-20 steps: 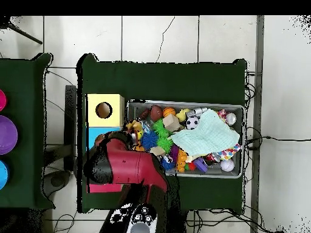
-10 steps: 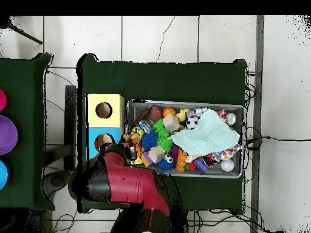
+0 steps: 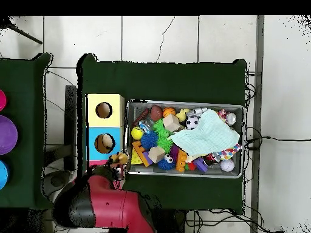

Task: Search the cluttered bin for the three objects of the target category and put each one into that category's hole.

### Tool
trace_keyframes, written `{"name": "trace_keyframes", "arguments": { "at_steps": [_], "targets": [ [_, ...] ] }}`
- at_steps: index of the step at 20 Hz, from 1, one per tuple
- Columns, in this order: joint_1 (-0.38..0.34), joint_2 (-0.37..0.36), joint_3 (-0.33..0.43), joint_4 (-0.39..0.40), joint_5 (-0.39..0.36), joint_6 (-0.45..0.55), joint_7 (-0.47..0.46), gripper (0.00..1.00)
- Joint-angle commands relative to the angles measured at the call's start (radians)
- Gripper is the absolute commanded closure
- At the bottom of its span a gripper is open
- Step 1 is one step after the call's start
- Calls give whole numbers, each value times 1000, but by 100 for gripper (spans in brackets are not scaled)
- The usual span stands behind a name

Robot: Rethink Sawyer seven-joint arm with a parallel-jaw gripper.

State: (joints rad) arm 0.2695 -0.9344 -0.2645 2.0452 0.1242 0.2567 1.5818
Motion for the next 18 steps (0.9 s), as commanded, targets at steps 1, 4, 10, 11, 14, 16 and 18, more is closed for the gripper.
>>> {"name": "trace_keyframes", "arguments": {
  "at_steps": [1, 4, 10, 11, 14, 16, 18],
  "targets": [
    [35, -10, 26, 184, 59, -69, 326, 100],
    [38, 0, 46, 219, 73, -127, 340, 100],
    [2, 63, 113, 286, 69, -285, 372, 100],
    [4, 74, 118, 294, 67, -307, 380, 100],
    [21, 109, 115, 304, 65, -345, 396, 100],
    [34, 129, 120, 311, 72, -356, 406, 100],
    [48, 135, 126, 322, 87, -358, 423, 100]
  ]
}}
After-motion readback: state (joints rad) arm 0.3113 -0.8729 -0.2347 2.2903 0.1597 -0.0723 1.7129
